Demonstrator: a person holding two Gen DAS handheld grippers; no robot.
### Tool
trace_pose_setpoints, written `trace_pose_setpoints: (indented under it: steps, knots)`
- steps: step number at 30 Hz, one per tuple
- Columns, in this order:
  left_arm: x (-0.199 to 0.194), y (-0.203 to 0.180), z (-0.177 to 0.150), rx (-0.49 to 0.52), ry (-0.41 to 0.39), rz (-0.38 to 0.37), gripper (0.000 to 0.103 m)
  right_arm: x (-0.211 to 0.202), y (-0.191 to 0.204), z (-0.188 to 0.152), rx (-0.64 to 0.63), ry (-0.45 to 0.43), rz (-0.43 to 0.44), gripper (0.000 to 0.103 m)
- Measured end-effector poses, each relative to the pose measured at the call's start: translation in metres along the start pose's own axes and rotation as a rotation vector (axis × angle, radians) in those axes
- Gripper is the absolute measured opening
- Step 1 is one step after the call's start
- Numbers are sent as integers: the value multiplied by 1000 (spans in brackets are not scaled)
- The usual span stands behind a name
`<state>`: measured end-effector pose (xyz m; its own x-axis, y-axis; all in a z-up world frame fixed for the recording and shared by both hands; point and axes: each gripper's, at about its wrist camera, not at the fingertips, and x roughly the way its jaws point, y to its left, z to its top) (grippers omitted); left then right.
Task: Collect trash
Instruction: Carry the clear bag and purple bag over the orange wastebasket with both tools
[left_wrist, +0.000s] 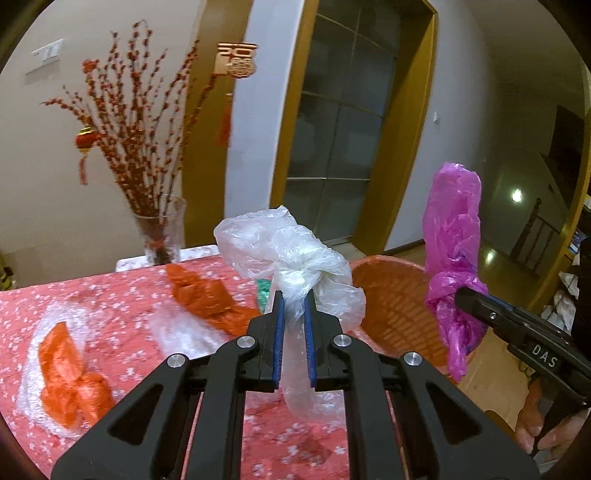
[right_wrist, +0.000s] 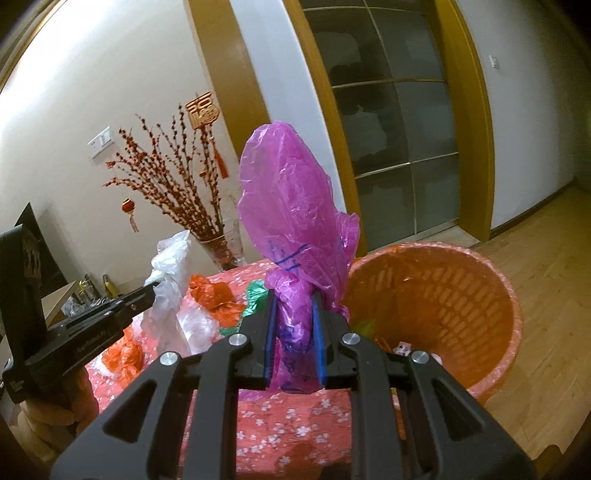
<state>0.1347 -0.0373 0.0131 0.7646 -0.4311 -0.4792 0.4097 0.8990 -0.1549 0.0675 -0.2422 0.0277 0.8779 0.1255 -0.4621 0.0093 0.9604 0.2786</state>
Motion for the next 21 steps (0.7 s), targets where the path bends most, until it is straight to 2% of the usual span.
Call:
trace_pose_setpoints:
  steps: [21]
  knots:
    - [44,-60,5,42,34,-131,10,-5,-56,8,98,-34,-86,18]
